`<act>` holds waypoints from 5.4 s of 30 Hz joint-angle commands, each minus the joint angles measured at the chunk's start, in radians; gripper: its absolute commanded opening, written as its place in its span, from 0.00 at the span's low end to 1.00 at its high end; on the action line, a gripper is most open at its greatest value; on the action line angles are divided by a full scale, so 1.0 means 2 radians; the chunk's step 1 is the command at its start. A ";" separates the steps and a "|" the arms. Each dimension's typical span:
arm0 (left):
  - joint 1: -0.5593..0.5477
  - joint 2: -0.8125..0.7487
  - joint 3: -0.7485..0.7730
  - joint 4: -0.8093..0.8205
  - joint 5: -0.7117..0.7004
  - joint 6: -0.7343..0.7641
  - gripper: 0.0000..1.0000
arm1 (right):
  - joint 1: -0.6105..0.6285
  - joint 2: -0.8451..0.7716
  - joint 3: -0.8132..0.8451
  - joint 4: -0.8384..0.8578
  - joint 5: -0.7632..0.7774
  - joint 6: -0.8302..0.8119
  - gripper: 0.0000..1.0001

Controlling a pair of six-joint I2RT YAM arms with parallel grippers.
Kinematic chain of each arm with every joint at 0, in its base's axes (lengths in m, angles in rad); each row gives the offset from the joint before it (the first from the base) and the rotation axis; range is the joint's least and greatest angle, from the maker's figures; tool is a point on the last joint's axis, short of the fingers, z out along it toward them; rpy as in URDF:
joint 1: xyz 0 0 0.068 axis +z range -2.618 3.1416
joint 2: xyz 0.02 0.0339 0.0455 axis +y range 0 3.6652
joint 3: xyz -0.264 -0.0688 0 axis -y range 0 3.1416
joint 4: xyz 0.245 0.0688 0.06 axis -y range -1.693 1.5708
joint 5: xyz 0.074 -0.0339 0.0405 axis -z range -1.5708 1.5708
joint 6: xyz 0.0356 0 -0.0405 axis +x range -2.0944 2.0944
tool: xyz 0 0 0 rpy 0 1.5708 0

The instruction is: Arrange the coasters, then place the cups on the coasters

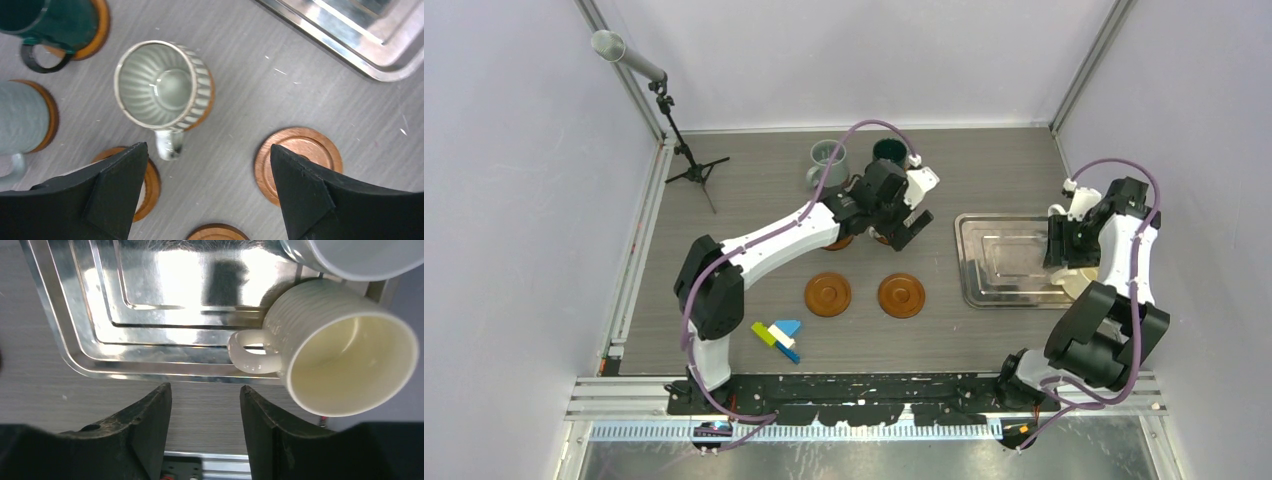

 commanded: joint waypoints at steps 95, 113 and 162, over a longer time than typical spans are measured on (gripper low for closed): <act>0.003 0.030 0.060 -0.059 0.061 -0.002 0.96 | 0.098 0.095 0.013 0.025 0.097 -0.498 0.62; 0.016 0.029 0.047 -0.050 0.076 -0.020 0.94 | 0.212 0.108 0.040 -0.001 0.069 -0.451 0.03; -0.089 0.328 0.474 -0.162 0.113 0.240 0.88 | -0.112 0.004 0.149 -0.081 -0.306 -0.081 0.70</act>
